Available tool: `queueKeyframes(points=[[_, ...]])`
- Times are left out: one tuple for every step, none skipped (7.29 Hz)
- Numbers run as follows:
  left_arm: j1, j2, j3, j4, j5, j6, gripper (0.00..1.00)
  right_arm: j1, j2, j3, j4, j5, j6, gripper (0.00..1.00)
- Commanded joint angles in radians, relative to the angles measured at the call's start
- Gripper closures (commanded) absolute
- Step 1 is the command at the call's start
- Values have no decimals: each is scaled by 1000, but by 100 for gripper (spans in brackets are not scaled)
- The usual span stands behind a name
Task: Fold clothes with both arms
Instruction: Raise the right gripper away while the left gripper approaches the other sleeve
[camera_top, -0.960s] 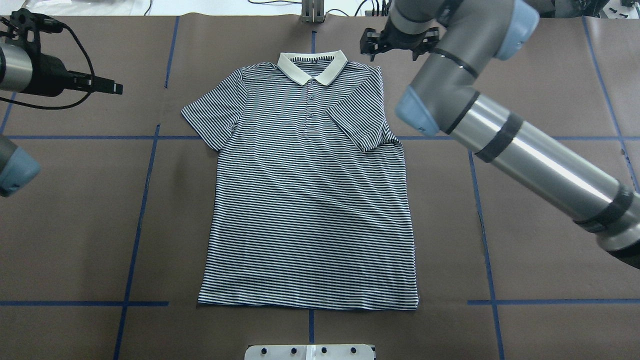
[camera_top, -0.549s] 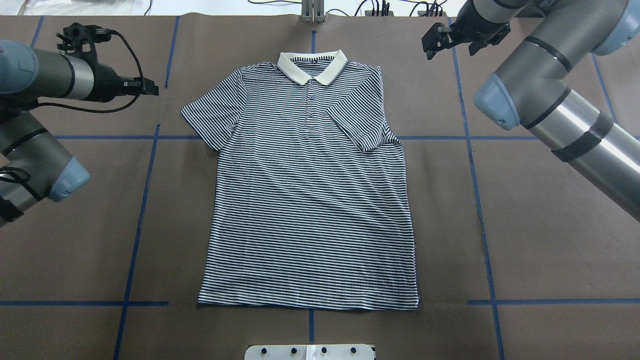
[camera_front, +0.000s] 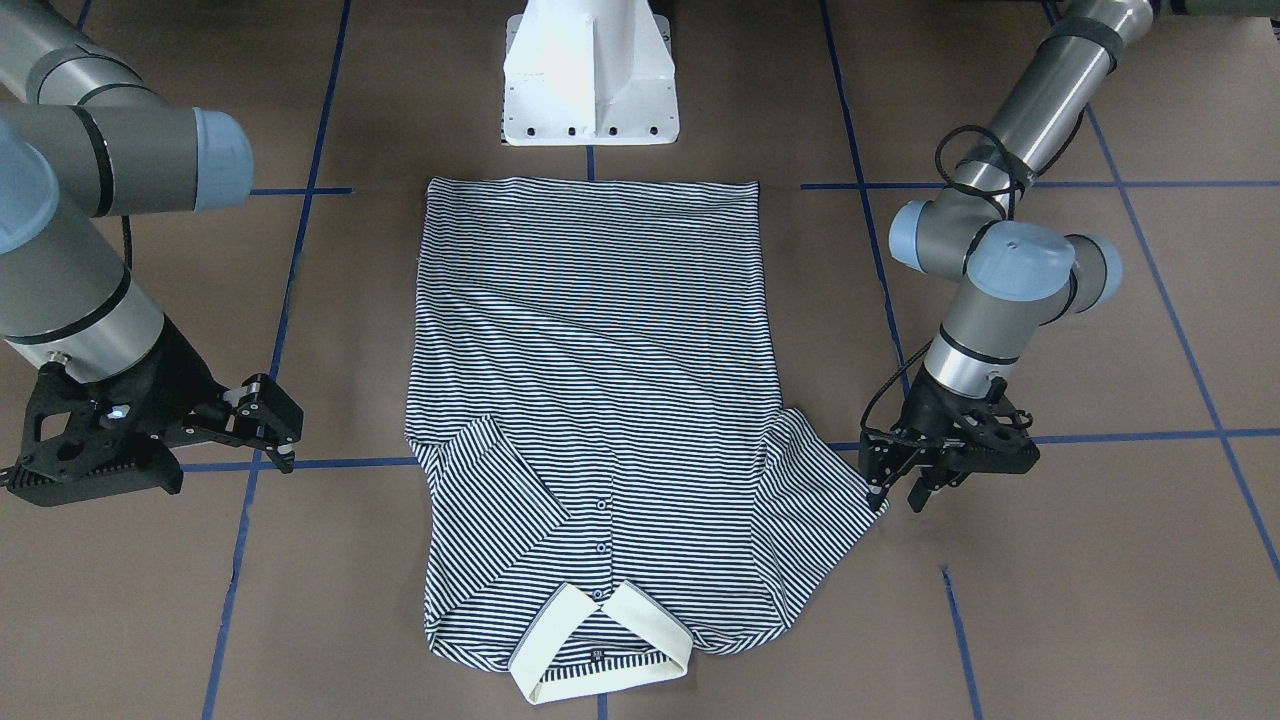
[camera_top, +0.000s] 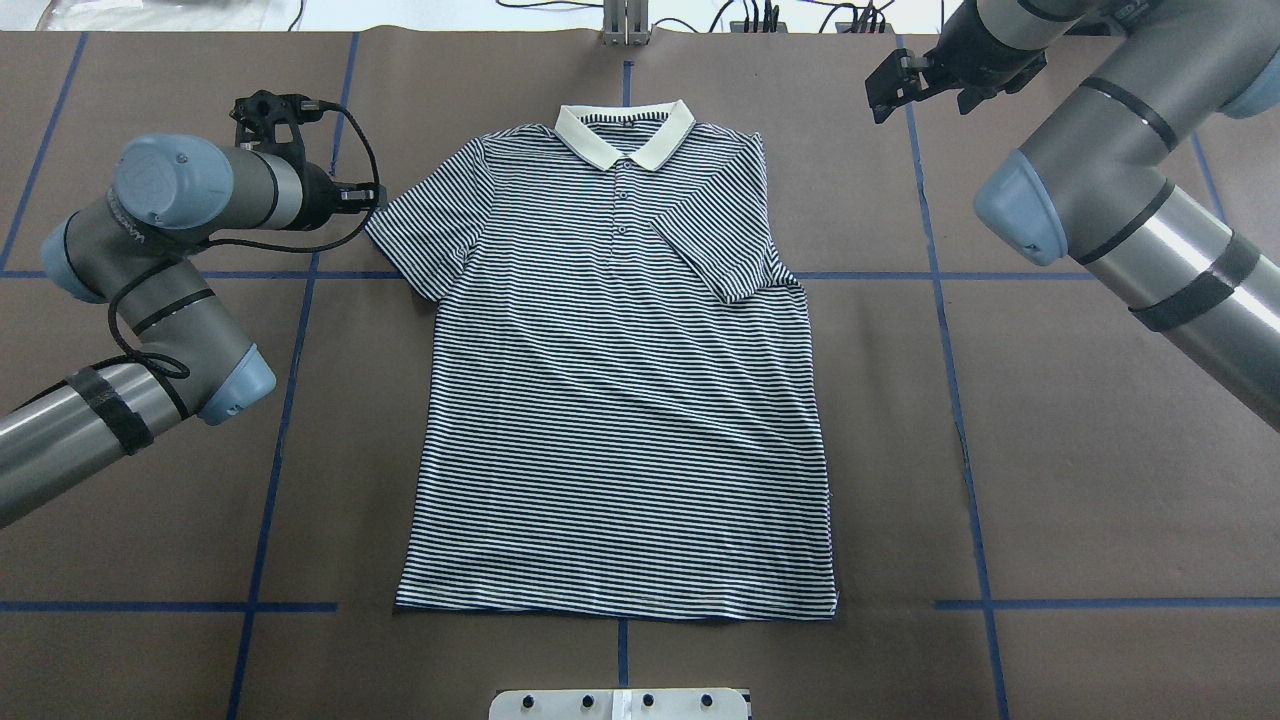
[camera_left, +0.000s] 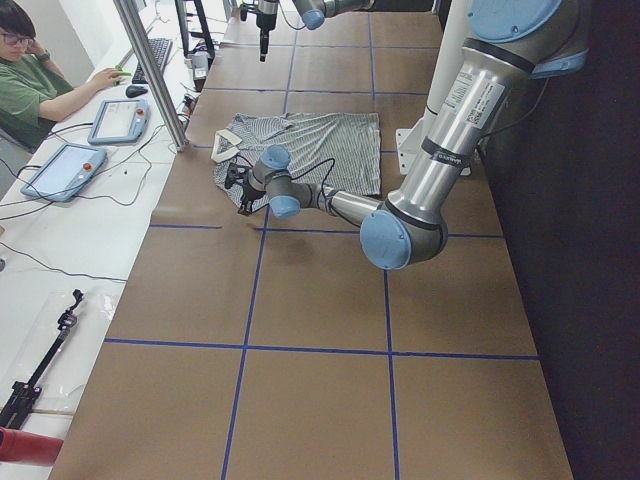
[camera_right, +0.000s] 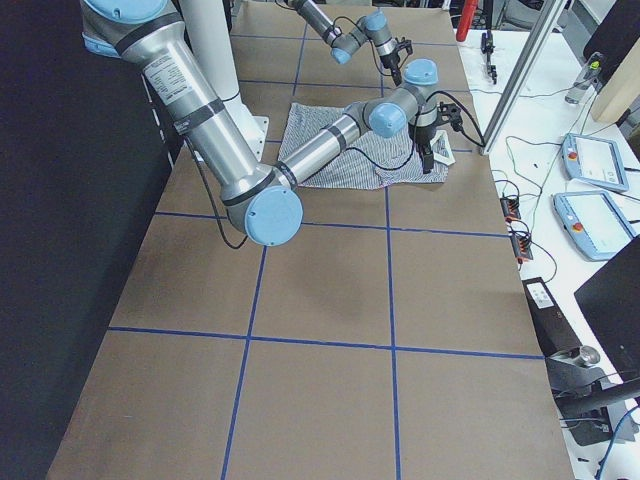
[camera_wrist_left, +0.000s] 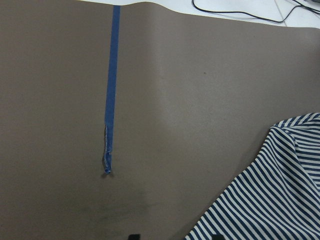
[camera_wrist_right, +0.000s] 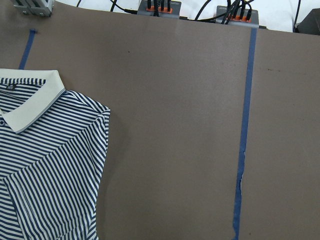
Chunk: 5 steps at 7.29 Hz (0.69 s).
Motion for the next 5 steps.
queueKeyframes(points=[[11,-2,16,-2,9,1,44,0,-4,0,0,-1,0,0],[19,-2,18,0,15,1,45,0,-5,0,0,-1,0,0],[22,-4,21,0,15,1,47,0,-7,0,0,-3,0,0],[23,-4,22,0,15,1,50,0,-7,0,0,-3,0,0],[23,-4,22,-2,15,1,51,0,-7,0,0,-3,0,0]])
